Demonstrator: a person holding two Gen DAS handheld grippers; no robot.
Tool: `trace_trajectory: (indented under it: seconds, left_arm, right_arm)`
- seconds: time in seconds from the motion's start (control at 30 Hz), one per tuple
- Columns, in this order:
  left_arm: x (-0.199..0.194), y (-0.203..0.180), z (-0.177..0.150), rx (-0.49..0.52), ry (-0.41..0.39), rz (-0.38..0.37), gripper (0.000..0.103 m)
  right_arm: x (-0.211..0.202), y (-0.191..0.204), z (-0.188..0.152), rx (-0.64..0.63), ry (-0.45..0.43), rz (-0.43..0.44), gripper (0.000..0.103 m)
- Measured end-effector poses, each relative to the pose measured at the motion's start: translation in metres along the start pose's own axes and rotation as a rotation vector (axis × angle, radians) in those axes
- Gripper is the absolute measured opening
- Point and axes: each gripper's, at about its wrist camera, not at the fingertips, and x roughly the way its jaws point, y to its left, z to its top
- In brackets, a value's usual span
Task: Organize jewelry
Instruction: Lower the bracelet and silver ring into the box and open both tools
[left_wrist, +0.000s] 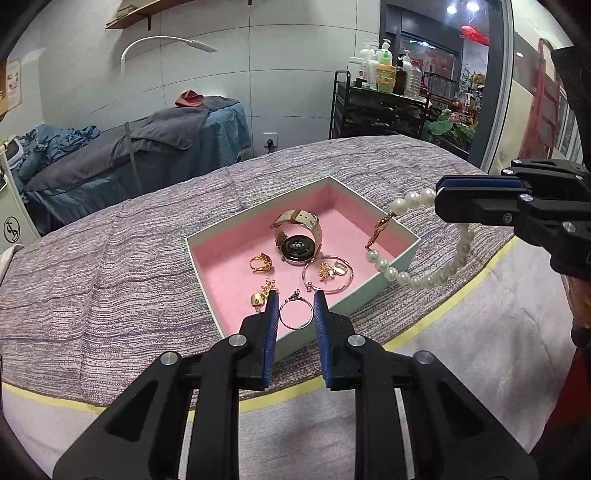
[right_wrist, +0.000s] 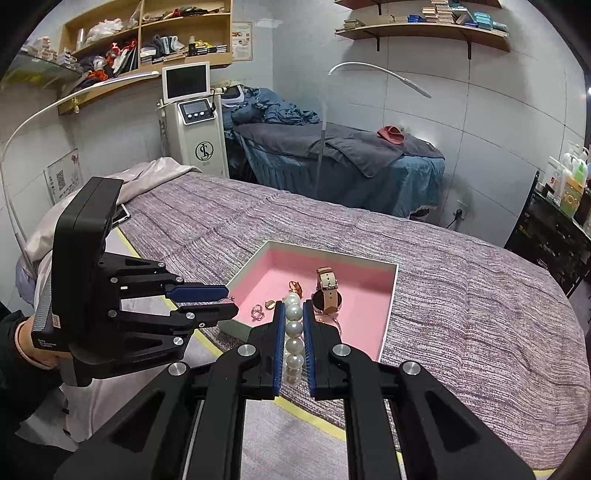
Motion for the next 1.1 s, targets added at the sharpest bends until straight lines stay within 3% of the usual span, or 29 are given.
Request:
trace_trajectory:
  seconds: [0.37,0.7,1.1]
  left_arm:
    - [0.035,0.014,0.013,-0.004,0.066,0.035,0.020]
    - [0.056,0.015,0.012,-0.017,0.098,0.032,0.020]
    - [0.073,0.011,0.010,0.002,0.126,0.029,0.020]
  right_arm:
    - [0.044,-0.005,0.020,0.047,0.012,0.006,0.009]
    - [0.087,-0.018,0.004,0.116,0.104,0.011,0.009]
    - [0.102,-0.028,-0.012,0.128,0.150,-0.028,0.009]
